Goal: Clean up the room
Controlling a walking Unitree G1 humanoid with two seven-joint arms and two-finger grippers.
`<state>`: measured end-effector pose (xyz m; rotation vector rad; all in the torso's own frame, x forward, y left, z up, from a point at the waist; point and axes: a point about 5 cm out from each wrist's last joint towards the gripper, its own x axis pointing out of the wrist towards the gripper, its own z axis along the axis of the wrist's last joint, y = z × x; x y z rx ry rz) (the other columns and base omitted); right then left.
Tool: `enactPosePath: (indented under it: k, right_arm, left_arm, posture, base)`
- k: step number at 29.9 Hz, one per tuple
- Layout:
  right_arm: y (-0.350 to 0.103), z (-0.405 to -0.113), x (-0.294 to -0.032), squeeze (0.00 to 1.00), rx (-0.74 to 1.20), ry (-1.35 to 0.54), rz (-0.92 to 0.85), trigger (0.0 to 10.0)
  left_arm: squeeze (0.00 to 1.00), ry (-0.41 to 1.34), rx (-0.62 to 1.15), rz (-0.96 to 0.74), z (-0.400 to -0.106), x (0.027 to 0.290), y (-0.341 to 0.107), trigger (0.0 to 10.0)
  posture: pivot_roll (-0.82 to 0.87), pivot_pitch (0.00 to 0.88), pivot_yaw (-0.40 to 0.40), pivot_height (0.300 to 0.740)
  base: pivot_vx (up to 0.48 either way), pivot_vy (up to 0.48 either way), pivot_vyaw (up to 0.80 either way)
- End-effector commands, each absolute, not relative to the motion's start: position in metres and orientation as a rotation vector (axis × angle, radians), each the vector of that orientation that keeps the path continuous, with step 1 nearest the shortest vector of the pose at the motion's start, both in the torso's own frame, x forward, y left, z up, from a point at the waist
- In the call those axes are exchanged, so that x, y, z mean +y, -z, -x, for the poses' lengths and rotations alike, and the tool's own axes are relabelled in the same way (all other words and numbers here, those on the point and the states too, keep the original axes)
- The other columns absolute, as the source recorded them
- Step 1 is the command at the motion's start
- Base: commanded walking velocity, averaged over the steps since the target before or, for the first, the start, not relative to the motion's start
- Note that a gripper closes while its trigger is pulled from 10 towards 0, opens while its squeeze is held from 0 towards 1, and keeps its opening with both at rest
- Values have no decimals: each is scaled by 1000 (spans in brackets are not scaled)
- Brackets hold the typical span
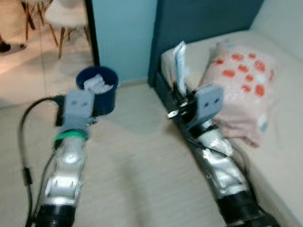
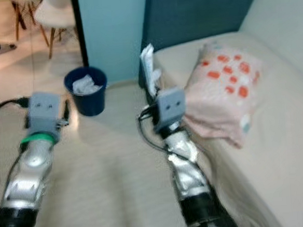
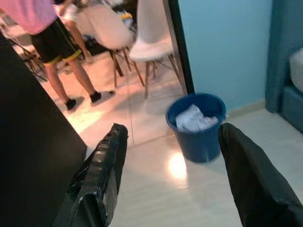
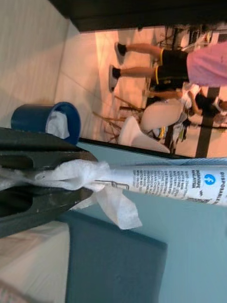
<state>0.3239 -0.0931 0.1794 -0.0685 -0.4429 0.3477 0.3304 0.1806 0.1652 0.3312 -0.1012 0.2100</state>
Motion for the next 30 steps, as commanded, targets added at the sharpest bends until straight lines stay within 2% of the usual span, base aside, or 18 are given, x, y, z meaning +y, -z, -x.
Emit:
enactPosePath:
  k: [1, 9, 23, 30]
  right_arm:
    - [-175, -326, -103, 0, -420, -312, 74, 10000]
    - [-173, -326, -104, 0, -407, -312, 71, 10000]
    - [-172, -327, -106, 0, -390, -309, 42, 10000]
    - [-172, -330, -113, 0, -378, -246, 6, 10000]
  left_arm:
    - [0, -183, -94, -331, -332, 170, -164, 10000]
    - [0, -183, -94, -334, -333, 169, -165, 10000]
    - [0, -188, -91, -344, -334, 169, -165, 10000]
    - [0, -190, -87, -349, -333, 170, -164, 10000]
  posture:
    - [16, 27, -45, 730]
    - [15, 27, -40, 730]
    - [16, 33, -38, 730]
    - [16, 38, -37, 730]
  base:
    - [480, 0, 0]
    - [480, 0, 0]
    - [480, 0, 749]
    - [480, 0, 0]
